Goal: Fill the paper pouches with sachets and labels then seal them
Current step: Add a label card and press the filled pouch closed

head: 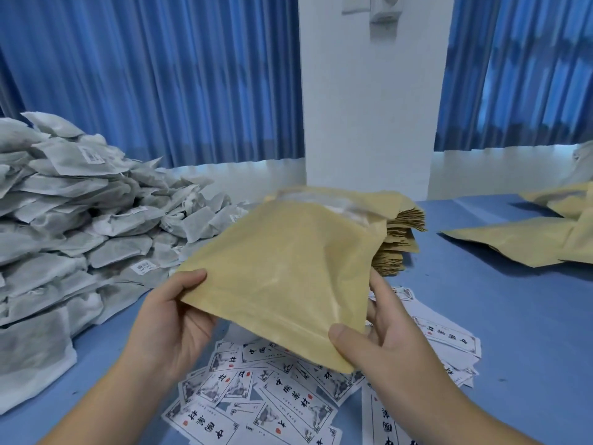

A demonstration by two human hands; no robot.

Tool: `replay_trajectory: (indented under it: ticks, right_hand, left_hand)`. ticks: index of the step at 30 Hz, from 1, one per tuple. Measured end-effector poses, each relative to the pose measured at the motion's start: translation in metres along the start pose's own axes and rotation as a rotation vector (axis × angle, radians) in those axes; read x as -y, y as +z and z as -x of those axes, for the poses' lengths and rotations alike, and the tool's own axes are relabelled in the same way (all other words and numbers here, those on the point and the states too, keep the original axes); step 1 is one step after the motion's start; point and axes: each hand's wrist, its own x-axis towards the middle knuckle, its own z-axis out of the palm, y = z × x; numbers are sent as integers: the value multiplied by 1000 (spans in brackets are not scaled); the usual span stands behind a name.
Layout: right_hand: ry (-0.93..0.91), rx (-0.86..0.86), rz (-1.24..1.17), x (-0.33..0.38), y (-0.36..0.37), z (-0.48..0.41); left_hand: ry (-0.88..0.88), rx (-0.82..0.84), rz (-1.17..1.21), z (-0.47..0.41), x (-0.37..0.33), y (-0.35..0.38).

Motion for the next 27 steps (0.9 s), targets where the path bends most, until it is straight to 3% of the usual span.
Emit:
replay_trajectory:
  ticks: [4, 8, 11, 14, 18, 27]
  right_hand:
    - [0, 13, 10, 1, -2, -3]
    - [89, -103, 43, 0, -24, -18]
    - [192, -163, -72, 2, -47, -23]
    - [231, -192, -169, 15, -77, -16]
    - [199, -260, -178, 41, -128, 8]
    - [17, -614, -27, 109, -241, 61]
  left_hand:
    - [-4, 52, -10, -3, 1, 3]
    - [-168, 122, -148, -7, 14, 17]
    - [-321, 153, -267, -7, 31, 43]
    - [-358, 163, -342, -12, 54, 80]
    - [-406, 204, -405, -23, 101, 134]
    - [-528, 433, -228, -13, 216, 275]
